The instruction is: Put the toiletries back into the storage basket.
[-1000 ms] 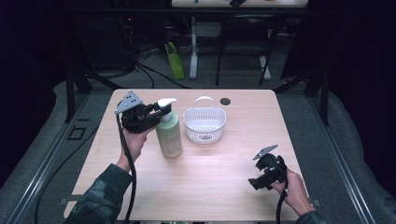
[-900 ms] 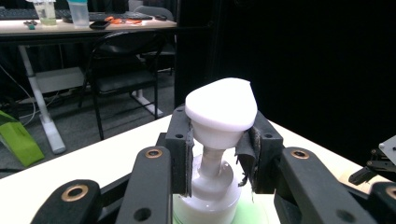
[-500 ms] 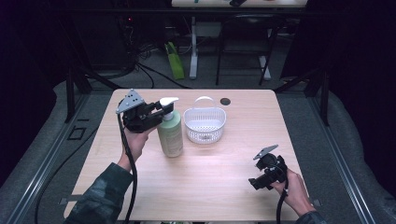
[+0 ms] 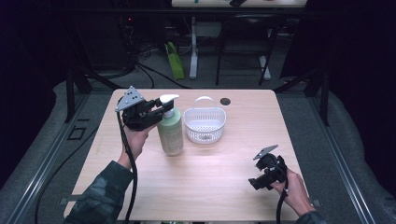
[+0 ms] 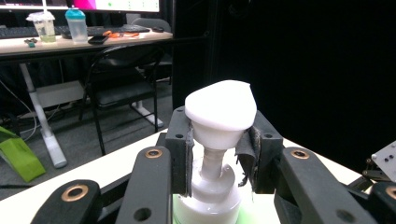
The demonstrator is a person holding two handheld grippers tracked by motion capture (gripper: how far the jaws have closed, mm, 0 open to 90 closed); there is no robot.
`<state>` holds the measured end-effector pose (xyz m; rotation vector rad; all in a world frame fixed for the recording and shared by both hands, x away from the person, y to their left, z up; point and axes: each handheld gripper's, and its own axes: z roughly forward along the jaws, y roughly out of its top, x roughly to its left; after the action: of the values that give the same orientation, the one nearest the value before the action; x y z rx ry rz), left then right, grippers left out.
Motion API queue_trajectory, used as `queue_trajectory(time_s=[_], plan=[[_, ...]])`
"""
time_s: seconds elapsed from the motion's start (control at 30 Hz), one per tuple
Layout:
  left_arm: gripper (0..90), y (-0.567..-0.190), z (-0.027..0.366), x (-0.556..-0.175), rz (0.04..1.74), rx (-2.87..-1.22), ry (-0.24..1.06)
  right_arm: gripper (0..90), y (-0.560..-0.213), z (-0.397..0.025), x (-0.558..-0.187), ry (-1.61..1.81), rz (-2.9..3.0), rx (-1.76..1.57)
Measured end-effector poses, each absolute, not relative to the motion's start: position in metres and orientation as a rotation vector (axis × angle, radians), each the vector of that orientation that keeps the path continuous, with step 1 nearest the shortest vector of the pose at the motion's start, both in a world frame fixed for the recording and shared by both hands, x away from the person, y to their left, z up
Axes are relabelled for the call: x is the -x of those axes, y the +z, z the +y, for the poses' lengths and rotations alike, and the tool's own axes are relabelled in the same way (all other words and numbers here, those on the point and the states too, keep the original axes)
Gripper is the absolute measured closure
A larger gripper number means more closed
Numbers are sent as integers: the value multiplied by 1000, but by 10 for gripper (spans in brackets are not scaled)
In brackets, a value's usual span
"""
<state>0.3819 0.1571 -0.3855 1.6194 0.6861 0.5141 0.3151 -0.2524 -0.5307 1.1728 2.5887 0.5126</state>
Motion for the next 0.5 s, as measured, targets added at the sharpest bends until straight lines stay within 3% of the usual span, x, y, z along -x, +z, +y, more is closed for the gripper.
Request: queue_trajectory(time_s=[0.5], plan=[[670, -371, 151, -383, 665, -1605, 533, 73, -531, -252, -315, 511, 2591, -1173]])
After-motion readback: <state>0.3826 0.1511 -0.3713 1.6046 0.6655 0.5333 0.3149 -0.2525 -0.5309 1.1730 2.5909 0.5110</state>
